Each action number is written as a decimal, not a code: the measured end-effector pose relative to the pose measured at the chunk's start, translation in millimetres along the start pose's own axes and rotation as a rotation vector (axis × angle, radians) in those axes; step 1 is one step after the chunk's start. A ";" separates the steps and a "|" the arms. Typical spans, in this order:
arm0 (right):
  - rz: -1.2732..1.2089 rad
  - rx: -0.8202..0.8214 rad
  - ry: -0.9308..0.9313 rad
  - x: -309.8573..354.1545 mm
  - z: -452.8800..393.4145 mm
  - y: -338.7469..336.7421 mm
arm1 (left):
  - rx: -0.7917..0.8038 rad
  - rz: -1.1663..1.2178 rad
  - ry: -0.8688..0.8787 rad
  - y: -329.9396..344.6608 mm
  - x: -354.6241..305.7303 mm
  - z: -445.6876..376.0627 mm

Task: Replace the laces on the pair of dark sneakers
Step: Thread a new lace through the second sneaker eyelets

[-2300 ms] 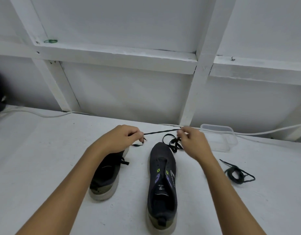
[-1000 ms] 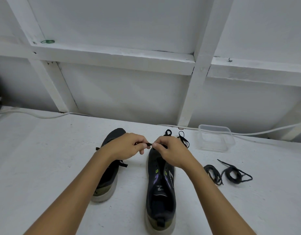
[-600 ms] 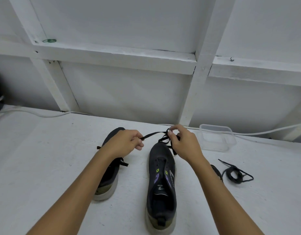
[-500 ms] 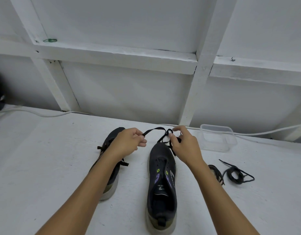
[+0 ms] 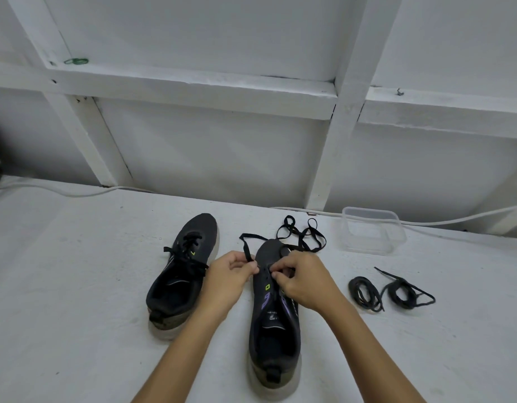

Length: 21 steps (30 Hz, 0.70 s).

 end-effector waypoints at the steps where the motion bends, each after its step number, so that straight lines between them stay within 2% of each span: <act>1: -0.014 0.000 0.004 -1.1 -0.1 1.8 | -0.011 -0.041 0.018 0.8 1.2 1.4; 11: -0.188 -0.035 0.070 -14.0 0.6 10.9 | -0.106 -0.208 0.135 4.8 3.0 5.9; 21: -0.245 -0.041 0.065 -16.0 -1.1 17.0 | -0.100 -0.282 0.087 8.7 4.7 3.9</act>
Point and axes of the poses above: each hand's wrist, its own z-axis away from the middle knuckle, its own y-axis out of the palm, x = y × z, the point moved 7 cm from there along -z, towards the middle knuckle, and after that the axes turned 14 degrees about x, right-handed, at the moved point
